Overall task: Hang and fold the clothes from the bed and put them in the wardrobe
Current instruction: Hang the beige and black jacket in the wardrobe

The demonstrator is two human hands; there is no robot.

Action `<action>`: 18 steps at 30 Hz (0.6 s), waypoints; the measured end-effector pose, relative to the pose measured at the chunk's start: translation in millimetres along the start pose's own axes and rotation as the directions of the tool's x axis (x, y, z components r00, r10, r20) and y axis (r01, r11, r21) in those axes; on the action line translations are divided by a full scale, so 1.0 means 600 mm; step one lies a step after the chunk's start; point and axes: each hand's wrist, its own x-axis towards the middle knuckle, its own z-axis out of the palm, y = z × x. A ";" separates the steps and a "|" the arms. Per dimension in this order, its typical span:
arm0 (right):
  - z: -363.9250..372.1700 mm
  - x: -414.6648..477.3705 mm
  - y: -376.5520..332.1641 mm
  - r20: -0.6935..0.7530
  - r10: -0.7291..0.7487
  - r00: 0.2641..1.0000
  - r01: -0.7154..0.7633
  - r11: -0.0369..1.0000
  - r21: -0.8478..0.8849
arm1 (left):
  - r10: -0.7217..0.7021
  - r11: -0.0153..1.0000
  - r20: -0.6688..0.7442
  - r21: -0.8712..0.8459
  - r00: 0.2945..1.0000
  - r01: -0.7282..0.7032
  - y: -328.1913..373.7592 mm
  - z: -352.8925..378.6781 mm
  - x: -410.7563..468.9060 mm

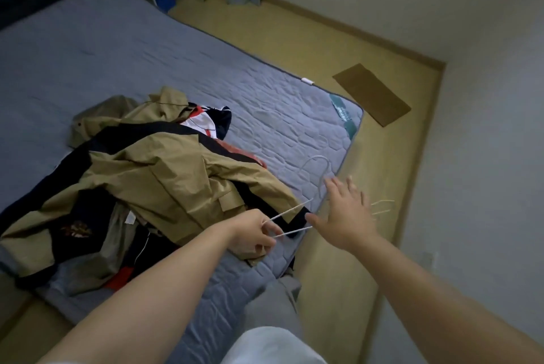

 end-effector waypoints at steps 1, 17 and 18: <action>-0.005 0.045 0.004 0.079 -0.041 0.996 0.040 0.999 0.007 | 0.000 1.000 0.012 0.001 1.000 0.000 0.004 -0.022 0.027; 0.094 0.379 -0.045 0.414 -0.003 0.910 -0.199 0.874 0.444 | -0.847 0.518 -0.381 -0.745 0.370 0.421 -0.133 -0.244 0.291; 0.103 0.385 -0.046 0.430 0.015 0.903 -0.226 0.867 0.443 | -0.883 0.399 -0.253 -0.848 0.394 0.349 -0.144 -0.239 0.302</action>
